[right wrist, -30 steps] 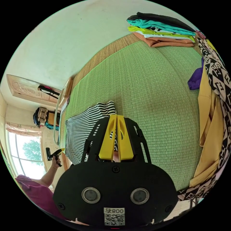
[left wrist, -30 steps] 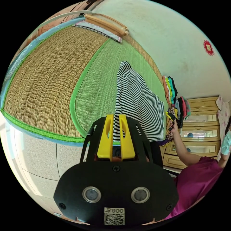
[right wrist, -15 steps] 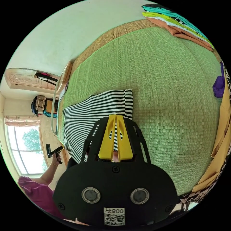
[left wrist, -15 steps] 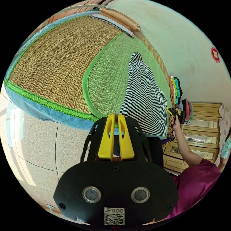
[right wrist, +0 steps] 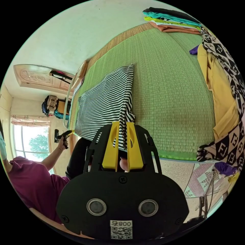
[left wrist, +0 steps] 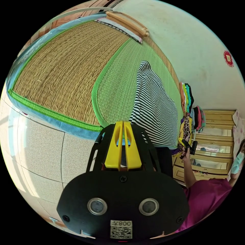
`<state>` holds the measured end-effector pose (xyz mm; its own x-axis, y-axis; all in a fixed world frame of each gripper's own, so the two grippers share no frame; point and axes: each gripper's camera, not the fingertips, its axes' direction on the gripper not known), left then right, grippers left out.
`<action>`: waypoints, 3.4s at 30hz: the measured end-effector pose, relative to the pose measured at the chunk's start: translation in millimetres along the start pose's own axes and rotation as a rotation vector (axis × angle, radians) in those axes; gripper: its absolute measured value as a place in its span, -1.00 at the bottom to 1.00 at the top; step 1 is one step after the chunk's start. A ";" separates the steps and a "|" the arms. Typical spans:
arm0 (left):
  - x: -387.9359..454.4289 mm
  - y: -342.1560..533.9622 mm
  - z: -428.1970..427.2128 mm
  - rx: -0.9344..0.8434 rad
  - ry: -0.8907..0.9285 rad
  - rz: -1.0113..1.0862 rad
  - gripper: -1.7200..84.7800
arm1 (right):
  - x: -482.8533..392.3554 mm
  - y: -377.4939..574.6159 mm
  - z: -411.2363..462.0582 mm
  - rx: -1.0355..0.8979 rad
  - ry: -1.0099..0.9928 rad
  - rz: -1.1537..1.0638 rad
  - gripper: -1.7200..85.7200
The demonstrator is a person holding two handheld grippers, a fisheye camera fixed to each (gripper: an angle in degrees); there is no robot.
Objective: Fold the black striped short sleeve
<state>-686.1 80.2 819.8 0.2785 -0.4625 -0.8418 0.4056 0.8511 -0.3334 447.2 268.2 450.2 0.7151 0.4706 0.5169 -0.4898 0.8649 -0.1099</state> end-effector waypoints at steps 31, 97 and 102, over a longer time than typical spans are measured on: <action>38.8 23.3 43.5 -0.039 0.010 0.096 -0.96 | 23.1 88.0 21.7 0.014 -0.110 0.095 -0.93; 637.7 222.4 459.2 -0.329 -0.180 1.319 -0.84 | 78.7 136.2 3.1 0.007 -0.428 0.098 -0.95; 655.8 231.2 478.8 -0.338 -0.195 1.312 -0.93 | 85.4 132.4 3.0 0.001 -0.409 0.117 -0.94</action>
<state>7.1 -145.4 394.0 0.4185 0.7203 -0.5532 -0.4710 0.6929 0.5459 442.0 422.3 482.3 0.3983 0.4571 0.7952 -0.5565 0.8096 -0.1866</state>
